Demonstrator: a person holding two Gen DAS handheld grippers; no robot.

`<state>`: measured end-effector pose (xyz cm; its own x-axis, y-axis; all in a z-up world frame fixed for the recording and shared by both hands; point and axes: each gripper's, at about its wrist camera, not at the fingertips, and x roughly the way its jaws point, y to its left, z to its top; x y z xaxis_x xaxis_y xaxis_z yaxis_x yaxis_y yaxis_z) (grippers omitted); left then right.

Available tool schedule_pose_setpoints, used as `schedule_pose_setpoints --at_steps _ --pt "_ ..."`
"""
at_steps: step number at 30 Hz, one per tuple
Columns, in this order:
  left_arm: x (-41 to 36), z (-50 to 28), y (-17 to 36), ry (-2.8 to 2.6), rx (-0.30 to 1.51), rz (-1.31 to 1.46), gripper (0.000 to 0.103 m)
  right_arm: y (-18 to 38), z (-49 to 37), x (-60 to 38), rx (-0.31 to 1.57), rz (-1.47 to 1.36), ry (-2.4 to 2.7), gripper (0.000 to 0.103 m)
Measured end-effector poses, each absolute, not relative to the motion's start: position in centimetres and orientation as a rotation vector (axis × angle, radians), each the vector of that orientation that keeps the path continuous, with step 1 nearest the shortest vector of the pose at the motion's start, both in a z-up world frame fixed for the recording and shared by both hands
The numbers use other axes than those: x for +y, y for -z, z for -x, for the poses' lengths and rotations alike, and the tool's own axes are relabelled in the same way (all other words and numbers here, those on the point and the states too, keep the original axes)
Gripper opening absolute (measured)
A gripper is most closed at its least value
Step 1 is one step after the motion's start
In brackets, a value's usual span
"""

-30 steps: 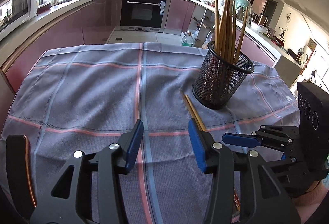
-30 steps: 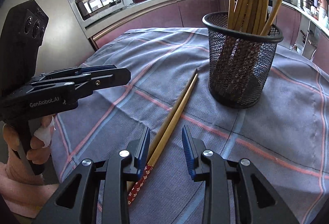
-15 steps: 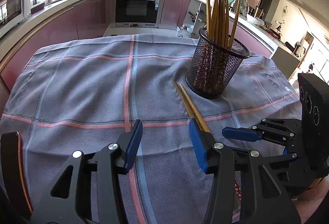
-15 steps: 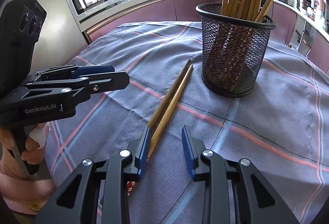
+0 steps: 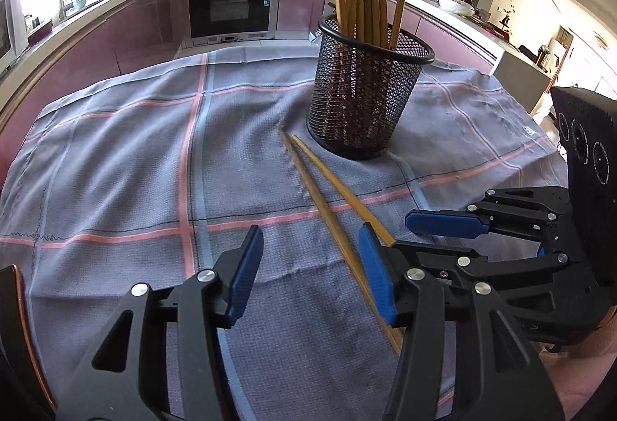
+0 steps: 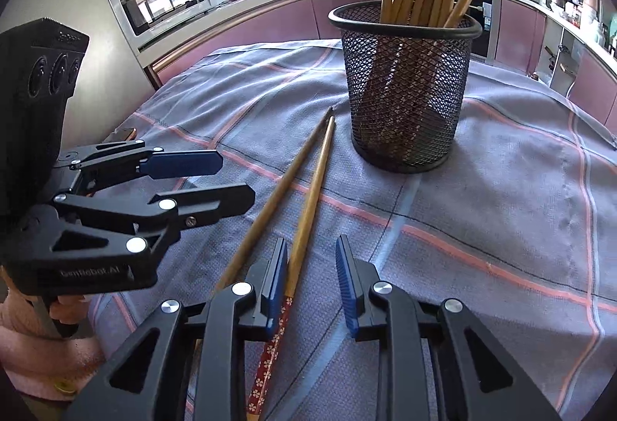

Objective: Organize utensils
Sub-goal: 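Lower the right tool onto a wooden chopstick and close while the left tool grasps another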

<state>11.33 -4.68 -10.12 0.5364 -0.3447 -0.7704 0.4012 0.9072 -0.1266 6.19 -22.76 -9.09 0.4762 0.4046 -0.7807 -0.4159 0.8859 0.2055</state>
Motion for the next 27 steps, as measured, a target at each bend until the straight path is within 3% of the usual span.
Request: schedule_pose_setpoints --at_steps 13,27 --pt "-6.1 -11.7 11.0 0.431 0.922 -0.113 0.047 9.1 -6.3 -23.1 0.95 -0.004 -0.5 0.024" --pt "-6.0 -11.4 11.5 0.42 0.941 -0.104 0.035 9.2 -6.4 -23.2 0.95 -0.009 -0.496 0.024"
